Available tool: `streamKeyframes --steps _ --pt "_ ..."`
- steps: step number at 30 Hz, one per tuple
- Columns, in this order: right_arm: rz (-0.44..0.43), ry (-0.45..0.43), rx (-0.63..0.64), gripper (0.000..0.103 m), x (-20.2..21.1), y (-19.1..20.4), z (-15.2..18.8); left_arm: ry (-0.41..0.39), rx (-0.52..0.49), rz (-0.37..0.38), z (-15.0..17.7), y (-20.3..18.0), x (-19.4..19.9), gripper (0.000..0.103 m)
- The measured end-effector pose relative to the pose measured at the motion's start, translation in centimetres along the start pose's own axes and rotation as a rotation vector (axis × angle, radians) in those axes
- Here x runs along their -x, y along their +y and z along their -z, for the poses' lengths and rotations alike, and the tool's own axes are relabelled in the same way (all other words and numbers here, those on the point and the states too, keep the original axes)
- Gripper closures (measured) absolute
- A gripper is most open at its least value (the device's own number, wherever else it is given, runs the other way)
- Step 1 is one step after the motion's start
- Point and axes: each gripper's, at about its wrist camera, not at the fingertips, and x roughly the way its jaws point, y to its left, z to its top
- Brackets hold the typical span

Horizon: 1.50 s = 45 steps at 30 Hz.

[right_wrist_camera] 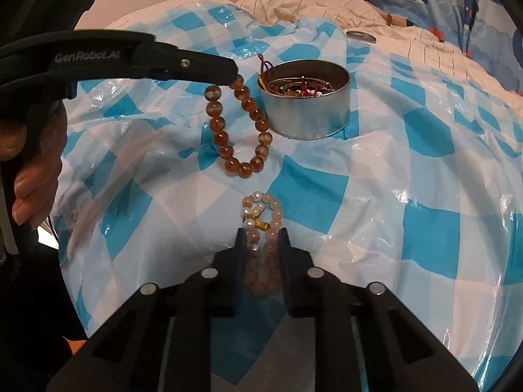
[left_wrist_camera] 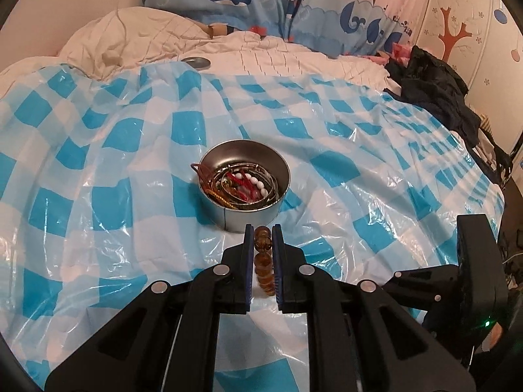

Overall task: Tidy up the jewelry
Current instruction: 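Move both grippers over the tin and release the bead bracelets inside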

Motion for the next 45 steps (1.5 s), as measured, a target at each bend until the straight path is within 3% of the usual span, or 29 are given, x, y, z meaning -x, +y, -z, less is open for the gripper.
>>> streamKeyframes --steps 3,13,22,31,35,39,43,44,45 --pt "-0.032 -0.012 -0.037 0.094 0.3 -0.5 -0.1 -0.007 0.007 0.003 -0.1 0.1 0.2 0.094" --pt "-0.112 -0.103 -0.128 0.095 2.4 -1.9 -0.9 -0.035 0.033 0.039 -0.6 0.4 0.8 0.094" --pt "-0.171 -0.255 -0.202 0.094 5.2 -3.4 -1.9 -0.071 0.038 0.090 -1.9 -0.2 1.8 0.094" --pt "-0.206 -0.350 -0.240 0.094 6.7 -5.1 -5.3 -0.134 0.075 0.145 -5.8 -0.2 1.4 0.094" --pt "-0.187 -0.375 -0.231 0.094 6.4 -5.6 -7.4 -0.106 0.129 0.094 -7.3 1.5 -1.4 0.093" --pt "-0.123 -0.391 -0.165 0.094 5.5 -5.2 -10.1 0.034 0.222 -0.048 -6.3 4.4 -4.7 0.077" --pt "-0.034 -0.393 -0.061 0.094 3.1 -3.9 -12.4 -0.008 0.251 -0.073 -6.0 5.7 -3.0 0.057" --pt "-0.011 -0.355 -0.021 0.092 1.7 -3.4 -12.8 -0.023 0.253 -0.078 -5.9 5.8 -2.4 0.054" --pt "0.015 -0.296 0.012 0.078 0.2 -3.0 -13.0 -0.036 0.264 -0.077 -5.7 6.1 -1.7 0.051"
